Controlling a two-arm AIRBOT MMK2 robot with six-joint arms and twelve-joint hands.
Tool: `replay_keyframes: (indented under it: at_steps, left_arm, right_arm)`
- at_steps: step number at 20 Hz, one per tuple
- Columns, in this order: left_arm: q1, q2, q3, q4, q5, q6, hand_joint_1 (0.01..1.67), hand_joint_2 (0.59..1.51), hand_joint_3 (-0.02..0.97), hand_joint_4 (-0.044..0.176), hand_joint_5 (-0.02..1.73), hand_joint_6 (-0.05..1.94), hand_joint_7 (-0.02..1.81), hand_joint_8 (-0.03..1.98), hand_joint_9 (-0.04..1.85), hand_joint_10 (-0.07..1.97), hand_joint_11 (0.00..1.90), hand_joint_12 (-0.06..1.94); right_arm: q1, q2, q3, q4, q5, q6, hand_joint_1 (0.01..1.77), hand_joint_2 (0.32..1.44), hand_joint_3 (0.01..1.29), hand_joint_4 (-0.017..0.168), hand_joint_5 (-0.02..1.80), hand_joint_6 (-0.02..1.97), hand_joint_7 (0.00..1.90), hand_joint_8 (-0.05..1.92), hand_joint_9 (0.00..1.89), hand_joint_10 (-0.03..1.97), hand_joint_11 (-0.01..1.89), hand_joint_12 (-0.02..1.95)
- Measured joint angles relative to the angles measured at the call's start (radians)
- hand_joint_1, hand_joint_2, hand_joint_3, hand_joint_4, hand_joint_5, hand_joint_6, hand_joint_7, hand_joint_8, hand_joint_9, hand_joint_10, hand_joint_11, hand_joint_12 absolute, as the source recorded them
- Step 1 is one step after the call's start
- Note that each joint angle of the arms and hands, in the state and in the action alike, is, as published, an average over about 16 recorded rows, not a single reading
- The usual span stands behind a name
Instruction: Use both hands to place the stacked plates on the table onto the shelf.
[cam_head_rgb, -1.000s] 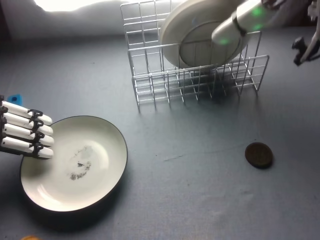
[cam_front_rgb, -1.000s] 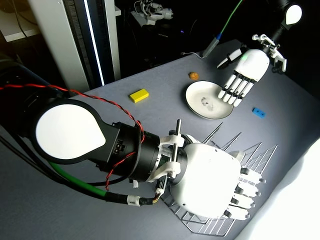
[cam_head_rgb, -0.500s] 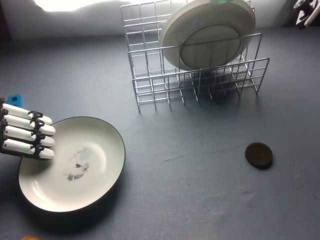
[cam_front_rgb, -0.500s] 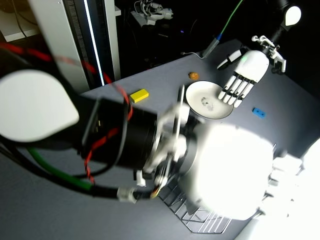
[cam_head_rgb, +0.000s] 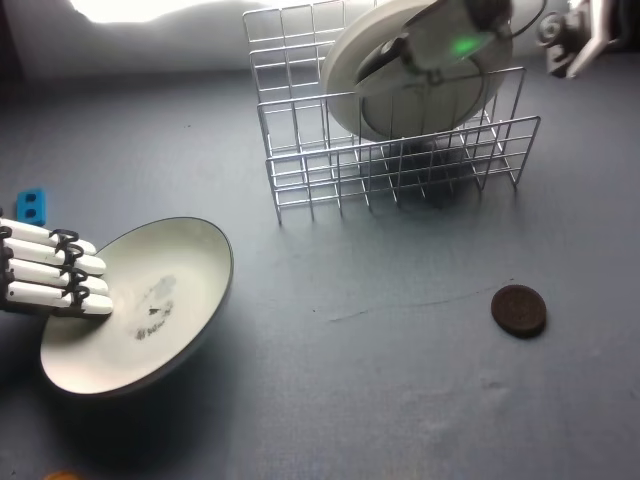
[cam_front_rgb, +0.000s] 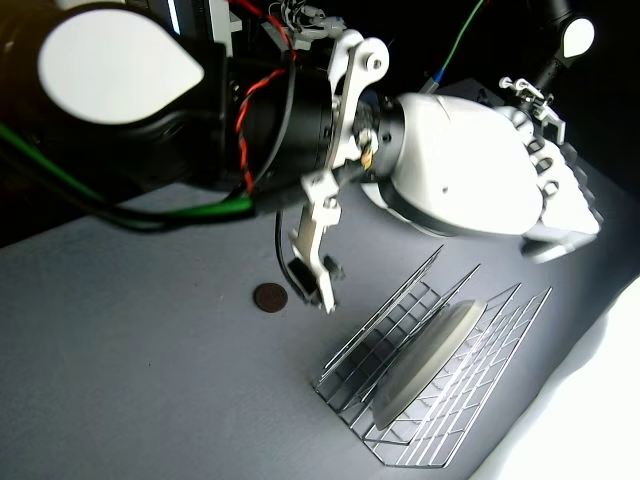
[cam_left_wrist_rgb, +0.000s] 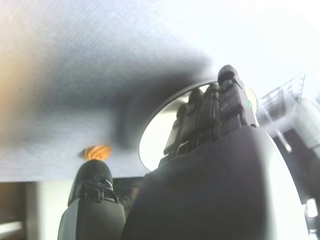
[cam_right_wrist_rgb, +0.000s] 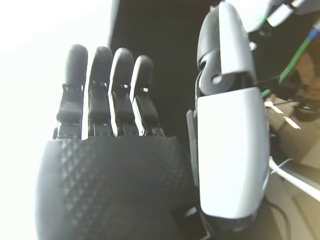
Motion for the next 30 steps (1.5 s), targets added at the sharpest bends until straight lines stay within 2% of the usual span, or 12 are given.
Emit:
replay_keyframes:
  at_steps: [8,12,16,23,30]
  left_arm:
    - [0.062,-0.011,0.009,-0.064,0.004,-0.074,0.02,1.109,0.014,-0.010,-0.01,-0.03,0.00,0.00,-0.03,-0.04,0.02,0.00]
    - [0.079,-0.013,0.010,-0.086,0.003,-0.096,0.02,1.105,0.014,-0.010,-0.01,-0.04,0.00,0.00,-0.03,-0.05,0.02,0.00]
    - [0.089,-0.015,0.010,-0.098,0.002,-0.109,0.02,1.101,0.014,-0.010,-0.01,-0.04,0.00,0.00,-0.03,-0.05,0.02,0.00]
    - [0.095,-0.015,0.010,-0.107,0.001,-0.120,0.02,1.103,0.014,-0.010,-0.01,-0.04,0.00,0.00,-0.03,-0.05,0.02,0.00]
    - [0.094,-0.016,0.011,-0.107,0.000,-0.122,0.02,1.105,0.014,-0.010,-0.02,-0.04,0.00,0.00,-0.03,-0.05,0.02,0.01]
  right_arm:
    - [-0.085,-0.038,-0.140,0.375,-0.029,-0.468,1.13,0.96,0.01,0.002,0.11,0.56,0.14,0.63,0.12,0.74,0.02,1.23]
    - [-0.143,-0.084,-0.172,0.569,-0.044,-0.696,1.13,0.97,0.01,0.003,0.10,0.30,0.16,0.31,0.15,0.38,0.02,1.00]
    - [-0.194,-0.140,-0.178,0.674,-0.058,-0.833,1.15,0.99,0.01,0.002,0.09,0.06,0.17,0.04,0.18,0.07,0.02,0.83]
    - [-0.255,-0.242,-0.154,0.721,-0.081,-0.969,1.17,1.00,0.01,0.003,0.05,0.02,0.13,0.01,0.16,0.01,0.02,0.78]
    - [-0.299,-0.324,-0.091,0.748,-0.080,-1.050,1.15,1.00,0.01,0.003,0.09,0.02,0.17,0.01,0.20,0.01,0.02,0.85]
